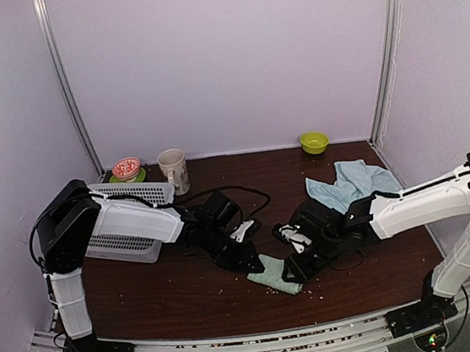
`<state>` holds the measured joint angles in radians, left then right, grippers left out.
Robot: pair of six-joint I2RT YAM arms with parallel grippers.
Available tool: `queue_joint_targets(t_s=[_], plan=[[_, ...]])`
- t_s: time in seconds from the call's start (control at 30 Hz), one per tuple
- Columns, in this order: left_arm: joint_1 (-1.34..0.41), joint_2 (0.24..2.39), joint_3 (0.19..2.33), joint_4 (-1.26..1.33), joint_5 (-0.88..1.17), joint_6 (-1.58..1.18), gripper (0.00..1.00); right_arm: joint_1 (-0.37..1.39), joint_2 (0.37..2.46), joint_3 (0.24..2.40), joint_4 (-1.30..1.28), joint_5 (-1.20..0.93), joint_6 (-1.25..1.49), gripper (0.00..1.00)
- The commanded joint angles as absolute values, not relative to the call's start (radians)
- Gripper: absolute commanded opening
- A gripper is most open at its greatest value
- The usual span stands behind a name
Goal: Roll the towels
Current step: Smooth out the towel at the center of the board.
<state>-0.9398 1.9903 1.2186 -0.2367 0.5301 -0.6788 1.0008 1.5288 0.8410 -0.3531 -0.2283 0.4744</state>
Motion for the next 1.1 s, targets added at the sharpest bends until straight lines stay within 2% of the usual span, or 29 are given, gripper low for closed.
queue_joint_targets(t_s=[0.0, 0.27, 0.53, 0.6, 0.83, 0.97, 1.07], plan=[[-0.937, 2.052, 1.192, -0.284, 0.471, -0.676, 0.11, 0.991, 1.474, 0.894, -0.423, -0.255, 0.455, 0.37], [-0.938, 2.060, 1.191, -0.281, 0.472, -0.675, 0.11, 0.994, 1.538, 0.824, -0.447, -0.271, 0.427, 0.25], [-0.938, 2.069, 1.195, -0.281, 0.475, -0.675, 0.11, 1.006, 1.596, 0.781, -0.499, -0.246, 0.422, 0.24], [-0.939, 2.068, 1.196, -0.281, 0.475, -0.674, 0.11, 1.007, 1.562, 0.793, -0.504, -0.237, 0.422, 0.27], [-0.937, 2.068, 1.198, -0.290, 0.467, -0.667, 0.11, 0.978, 1.437, 0.892, -0.522, -0.232, 0.448, 0.53], [-0.938, 2.067, 1.191, -0.286, 0.463, -0.668, 0.11, 0.924, 1.455, 0.930, -0.512, -0.288, 0.411, 0.70], [-0.939, 2.065, 1.188, -0.281, 0.461, -0.669, 0.11, 0.890, 1.511, 0.945, -0.490, -0.333, 0.365, 0.76]])
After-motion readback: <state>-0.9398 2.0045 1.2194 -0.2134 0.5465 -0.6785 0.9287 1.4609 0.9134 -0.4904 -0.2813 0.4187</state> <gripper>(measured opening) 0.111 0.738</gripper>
